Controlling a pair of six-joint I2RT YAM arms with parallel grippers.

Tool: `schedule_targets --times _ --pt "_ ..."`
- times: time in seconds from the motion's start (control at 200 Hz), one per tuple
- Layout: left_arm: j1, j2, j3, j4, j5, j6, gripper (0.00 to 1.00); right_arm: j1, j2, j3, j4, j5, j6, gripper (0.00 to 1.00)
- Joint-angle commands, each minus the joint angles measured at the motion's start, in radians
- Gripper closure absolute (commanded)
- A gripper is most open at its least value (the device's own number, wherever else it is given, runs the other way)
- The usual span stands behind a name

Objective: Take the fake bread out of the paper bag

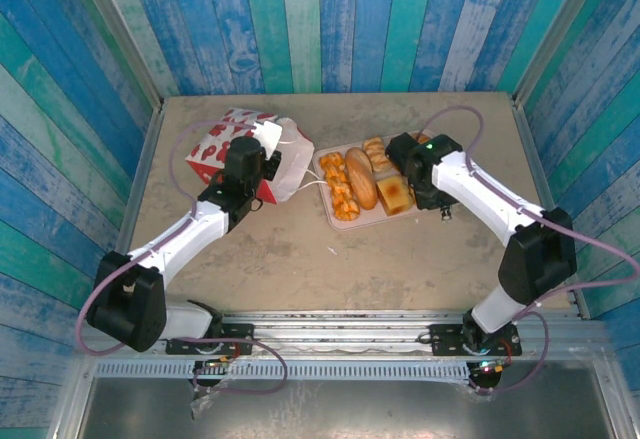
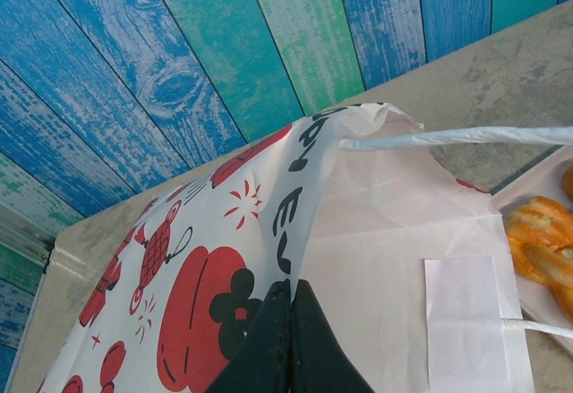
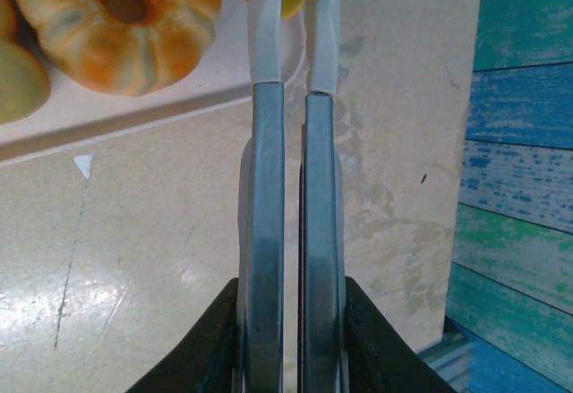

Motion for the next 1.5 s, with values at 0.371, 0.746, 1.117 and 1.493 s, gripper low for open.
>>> schedule_targets --times 0.371,0.746,1.117,1.493 --pt "-0.002 -0.014 -0.012 0.032 -0.010 -0.016 1.00 0.100 0.162 0.121 -0.114 0.055 0.045 0.66" --pt "-0.002 -0.005 -0.009 0.039 -0.018 -0.015 1.00 0.164 0.169 0.203 -0.122 -0.034 0.049 0.59" --pt "-0.002 -0.014 -0.012 0.034 -0.021 -0.010 1.00 0.108 0.047 0.248 -0.055 -0.109 -0.002 0.56" --pt "-0.002 -0.022 -0.002 0.025 -0.023 -0.008 1.00 -0.109 0.014 0.226 0.030 -0.351 -0.177 0.45"
